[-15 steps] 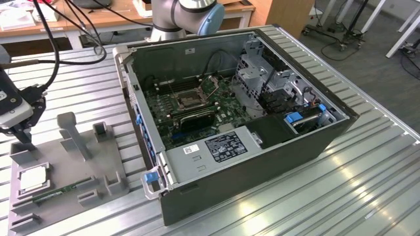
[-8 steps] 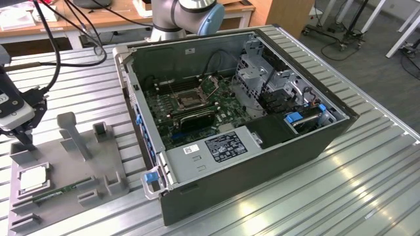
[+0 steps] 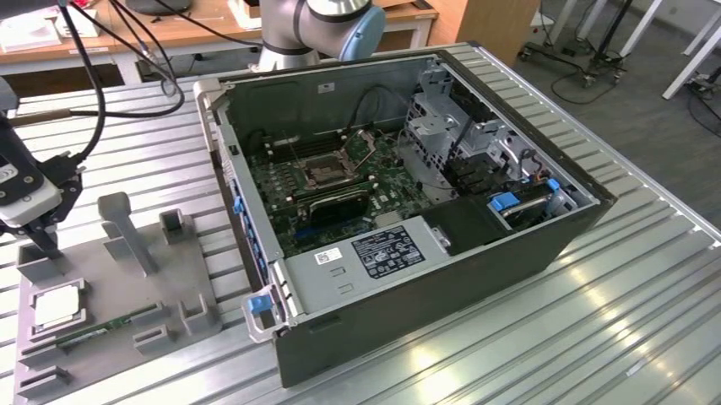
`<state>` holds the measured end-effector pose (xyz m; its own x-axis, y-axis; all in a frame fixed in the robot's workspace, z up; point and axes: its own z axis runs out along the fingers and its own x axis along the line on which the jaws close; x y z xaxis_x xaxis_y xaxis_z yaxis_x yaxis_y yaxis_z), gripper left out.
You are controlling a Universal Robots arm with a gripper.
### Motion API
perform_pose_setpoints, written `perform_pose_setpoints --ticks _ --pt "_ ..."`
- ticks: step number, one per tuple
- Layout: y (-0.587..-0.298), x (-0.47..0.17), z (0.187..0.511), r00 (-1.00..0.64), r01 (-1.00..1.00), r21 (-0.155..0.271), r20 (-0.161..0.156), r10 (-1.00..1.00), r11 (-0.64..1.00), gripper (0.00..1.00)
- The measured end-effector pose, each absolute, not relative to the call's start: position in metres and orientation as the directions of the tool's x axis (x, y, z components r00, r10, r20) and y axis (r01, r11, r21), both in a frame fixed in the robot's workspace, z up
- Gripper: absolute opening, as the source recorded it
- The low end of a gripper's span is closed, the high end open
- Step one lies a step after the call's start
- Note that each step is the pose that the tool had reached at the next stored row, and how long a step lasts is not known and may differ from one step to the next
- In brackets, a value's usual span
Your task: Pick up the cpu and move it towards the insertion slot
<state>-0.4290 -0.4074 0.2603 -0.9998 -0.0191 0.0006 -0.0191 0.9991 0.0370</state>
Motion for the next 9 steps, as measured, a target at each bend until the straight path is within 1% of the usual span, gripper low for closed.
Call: perform_pose_setpoints --ticks 9 --pt "-0.4074 -0.4290 0.2583 -1.000 -0.019 0.037 0.001 -0.019 0.999 0.11"
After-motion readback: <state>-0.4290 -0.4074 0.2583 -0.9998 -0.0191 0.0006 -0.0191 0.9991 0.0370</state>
